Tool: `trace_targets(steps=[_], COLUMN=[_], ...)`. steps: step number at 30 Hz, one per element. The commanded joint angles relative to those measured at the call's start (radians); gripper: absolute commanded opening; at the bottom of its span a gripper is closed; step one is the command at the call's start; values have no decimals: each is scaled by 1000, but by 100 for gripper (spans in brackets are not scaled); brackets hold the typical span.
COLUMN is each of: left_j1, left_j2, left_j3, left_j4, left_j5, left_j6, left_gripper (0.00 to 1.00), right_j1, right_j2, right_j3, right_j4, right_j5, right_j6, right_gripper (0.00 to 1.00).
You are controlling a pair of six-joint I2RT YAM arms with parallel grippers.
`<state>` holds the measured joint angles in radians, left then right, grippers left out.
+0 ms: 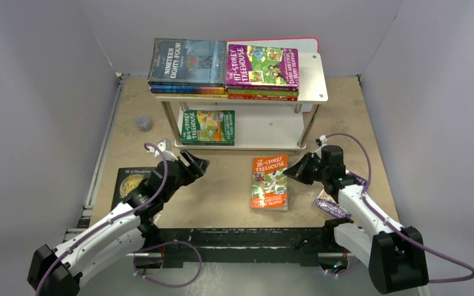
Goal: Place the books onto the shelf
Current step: Pick up the book from the center of the board.
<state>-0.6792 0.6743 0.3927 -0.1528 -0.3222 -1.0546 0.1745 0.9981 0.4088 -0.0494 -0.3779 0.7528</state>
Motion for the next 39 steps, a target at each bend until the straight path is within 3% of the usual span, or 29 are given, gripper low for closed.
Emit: trace_targets(steps=[1, 6, 11, 12, 15, 18, 21, 27, 29, 30, 35, 36, 39], left_j1=[1, 1, -3, -6, -18, -18, -18, -18, -17, -17, -16, -16, -17], left_j2=[62, 173, 327, 354, 410, 424, 457, 536, 538, 538, 552, 551, 542], left_j3=[-56, -128, -116, -120, -118, -90, -39, 61, 79, 89, 122, 121, 108], left_j4=[199, 374, 472, 503, 563, 544, 495, 405, 387, 379, 345, 347, 378], left_j5=[140, 223, 265, 268, 258, 232, 227, 258, 248, 240, 214, 206, 197], left_j6=[-57, -101, -102, -112, -138, -153, -164, -194, -196, -192, -166, -164, -158], left_gripper=[68, 68, 68, 67, 66, 66, 66, 66, 66, 66, 66, 66, 66], right_j1=[5, 4, 6, 10, 23, 46, 68, 137, 141, 142, 142, 142, 141], right_j2=[-82, -120, -59, -52, -73, -83, -53, 45, 69, 77, 58, 36, -71], right_j3=[-45, -88, -47, -41, -36, -36, -48, -37, -31, -25, -16, -16, -8], right_j4=[199, 295, 129, 102, 24, -12, -9, 36, 45, 45, 22, 8, -14], right_j5=[-218, -268, -70, -39, 70, 104, 104, 83, 50, 43, 30, 28, 14], right_j6=[39, 83, -60, -81, -109, -130, -155, -179, -182, -182, -166, -158, -121], right_gripper=[0, 0, 1, 9, 50, 69, 75, 77, 73, 65, 8, 0, 0])
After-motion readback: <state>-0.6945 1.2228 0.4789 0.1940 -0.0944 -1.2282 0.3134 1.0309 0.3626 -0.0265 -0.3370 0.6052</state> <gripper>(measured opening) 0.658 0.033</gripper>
